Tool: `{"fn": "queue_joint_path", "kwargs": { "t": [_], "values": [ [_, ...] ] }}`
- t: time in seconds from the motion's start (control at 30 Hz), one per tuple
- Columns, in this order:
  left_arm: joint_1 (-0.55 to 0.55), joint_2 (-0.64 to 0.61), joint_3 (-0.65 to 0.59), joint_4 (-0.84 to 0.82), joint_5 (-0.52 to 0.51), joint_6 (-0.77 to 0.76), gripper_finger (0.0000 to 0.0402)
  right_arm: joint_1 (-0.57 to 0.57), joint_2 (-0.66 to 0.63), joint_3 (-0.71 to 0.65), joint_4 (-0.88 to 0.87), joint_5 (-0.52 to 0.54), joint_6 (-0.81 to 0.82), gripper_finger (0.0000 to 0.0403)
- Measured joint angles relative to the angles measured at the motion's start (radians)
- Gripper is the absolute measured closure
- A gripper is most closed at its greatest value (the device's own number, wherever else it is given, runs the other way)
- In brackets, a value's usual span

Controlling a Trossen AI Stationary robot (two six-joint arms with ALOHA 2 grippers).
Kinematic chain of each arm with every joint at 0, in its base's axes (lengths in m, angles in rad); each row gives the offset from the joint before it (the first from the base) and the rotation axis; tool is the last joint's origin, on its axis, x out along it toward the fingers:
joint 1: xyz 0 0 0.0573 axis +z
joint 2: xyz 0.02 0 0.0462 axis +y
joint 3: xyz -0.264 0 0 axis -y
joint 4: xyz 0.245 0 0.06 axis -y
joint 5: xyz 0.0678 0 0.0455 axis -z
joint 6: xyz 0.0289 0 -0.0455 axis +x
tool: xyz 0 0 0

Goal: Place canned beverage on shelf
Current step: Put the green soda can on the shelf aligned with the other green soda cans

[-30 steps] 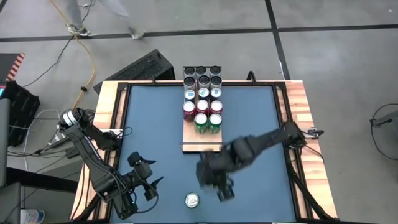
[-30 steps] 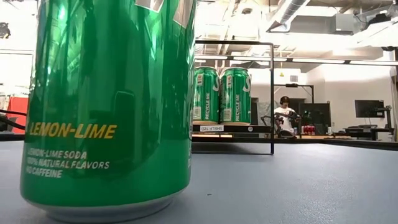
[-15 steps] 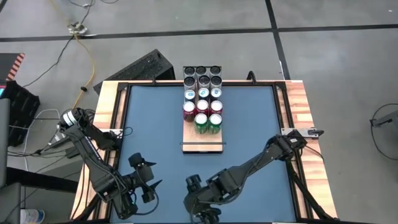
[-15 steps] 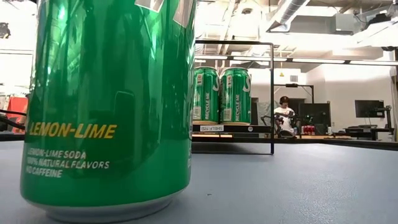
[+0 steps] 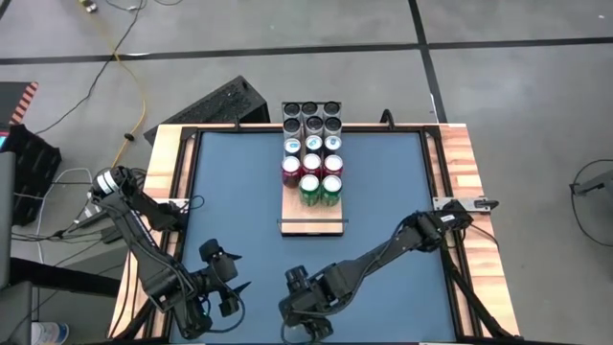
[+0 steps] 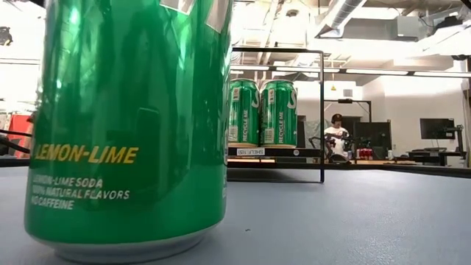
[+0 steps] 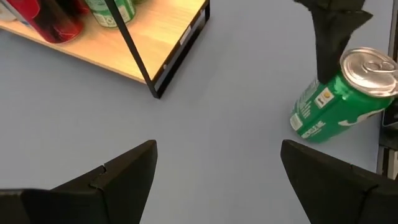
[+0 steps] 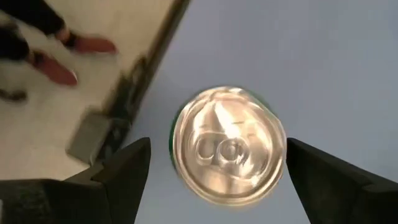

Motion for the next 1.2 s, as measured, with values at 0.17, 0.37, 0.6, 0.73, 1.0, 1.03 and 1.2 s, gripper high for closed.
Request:
{"fn": "queue_joint_path", "kwargs": {
  "t": [0.17,0.37,0.6,0.73,1.0,1.03,1.2],
  "values": [
    [0.0,0.0,0.0,0.003,-0.005,0.0,0.0072,0.008,0.037,0.0,-0.017,0.036,0.018,0.0051],
    [0.0,0.0,0.0,0.009,-0.01,-0.021,0.0072,-0.01,0.042,0.0,-0.025,0.029,0.067,0.0068],
    [0.0,0.0,0.0,0.009,-0.044,-0.022,0.0072,-0.027,0.042,0.001,-0.014,-0.076,0.129,0.0082],
    [0.0,0.0,0.0,0.009,-0.047,-0.025,0.0072,-0.033,0.042,0.002,-0.017,-0.091,0.148,0.0081],
    [0.0,0.0,0.0,0.009,-0.051,-0.033,0.0072,-0.038,0.038,0.006,-0.052,-0.082,0.107,0.0112],
    [0.0,0.0,0.0,0.009,-0.051,-0.033,0.0072,-0.038,0.037,0.015,-0.078,-0.078,0.081,0.0114],
    [0.0,0.0,0.0,0.045,-0.051,-0.02,0.0072,-0.039,-0.008,0.021,-0.182,-0.006,-0.01,0.0116]
  ]
}}
